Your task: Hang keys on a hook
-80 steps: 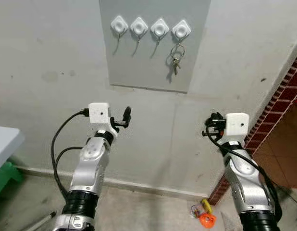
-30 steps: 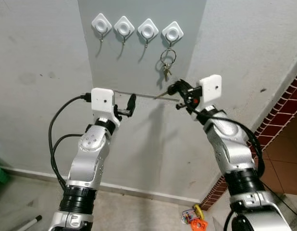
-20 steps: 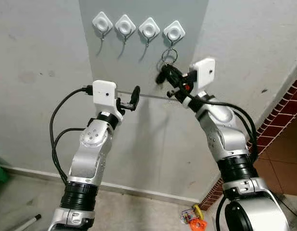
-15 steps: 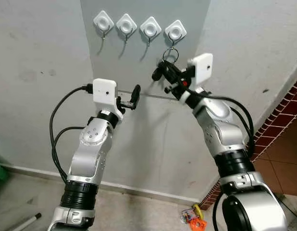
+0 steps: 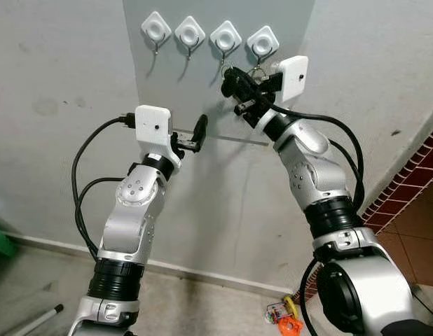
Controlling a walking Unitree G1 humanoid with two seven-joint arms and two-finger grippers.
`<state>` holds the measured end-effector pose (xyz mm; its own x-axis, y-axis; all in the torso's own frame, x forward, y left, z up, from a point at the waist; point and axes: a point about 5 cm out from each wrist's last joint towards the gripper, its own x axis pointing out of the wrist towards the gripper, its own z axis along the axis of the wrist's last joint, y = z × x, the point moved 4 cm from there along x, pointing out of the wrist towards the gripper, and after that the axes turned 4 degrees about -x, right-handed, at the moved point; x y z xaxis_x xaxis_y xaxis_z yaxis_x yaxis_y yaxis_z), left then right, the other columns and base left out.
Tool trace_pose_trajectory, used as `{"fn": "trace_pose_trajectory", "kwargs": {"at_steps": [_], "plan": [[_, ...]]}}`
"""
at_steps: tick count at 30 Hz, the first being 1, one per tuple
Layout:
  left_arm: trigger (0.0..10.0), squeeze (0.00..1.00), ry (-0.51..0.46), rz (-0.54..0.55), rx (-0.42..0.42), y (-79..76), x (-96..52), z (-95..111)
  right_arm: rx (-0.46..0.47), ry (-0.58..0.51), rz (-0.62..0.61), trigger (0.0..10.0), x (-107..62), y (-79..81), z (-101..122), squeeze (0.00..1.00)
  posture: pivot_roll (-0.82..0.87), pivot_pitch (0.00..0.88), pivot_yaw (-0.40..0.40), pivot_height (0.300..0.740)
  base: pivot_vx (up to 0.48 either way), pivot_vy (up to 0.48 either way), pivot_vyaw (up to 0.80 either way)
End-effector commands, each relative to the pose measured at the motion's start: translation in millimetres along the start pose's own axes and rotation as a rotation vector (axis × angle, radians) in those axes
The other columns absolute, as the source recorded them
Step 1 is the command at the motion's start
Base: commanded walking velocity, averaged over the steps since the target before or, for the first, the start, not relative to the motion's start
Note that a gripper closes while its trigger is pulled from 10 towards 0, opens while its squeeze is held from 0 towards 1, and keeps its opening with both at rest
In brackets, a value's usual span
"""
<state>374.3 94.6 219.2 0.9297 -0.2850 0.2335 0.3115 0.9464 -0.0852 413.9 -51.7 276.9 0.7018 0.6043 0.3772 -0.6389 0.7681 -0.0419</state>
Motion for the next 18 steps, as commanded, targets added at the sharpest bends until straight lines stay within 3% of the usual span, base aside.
{"fn": "trace_pose_trajectory", "kwargs": {"at_steps": [1, 18], "plan": [[10.0, 0.00, -0.013, -0.021, 0.000, -5.0, 1.1, 6.3, 0.009, -0.030, 0.003, 10.0, 5.7, -0.9, 9.0, 0.00, 0.12, 0.000, -0.039, 0.740, 0.000, 0.000, 0.00], [10.0, 0.00, -0.009, -0.014, -0.004, -5.3, -0.7, 5.2, 0.050, -0.045, 0.014, 10.0, 15.2, -1.3, 13.8, 0.00, 0.13, 0.000, -0.047, 0.740, 0.000, 0.000, 0.00]]}}
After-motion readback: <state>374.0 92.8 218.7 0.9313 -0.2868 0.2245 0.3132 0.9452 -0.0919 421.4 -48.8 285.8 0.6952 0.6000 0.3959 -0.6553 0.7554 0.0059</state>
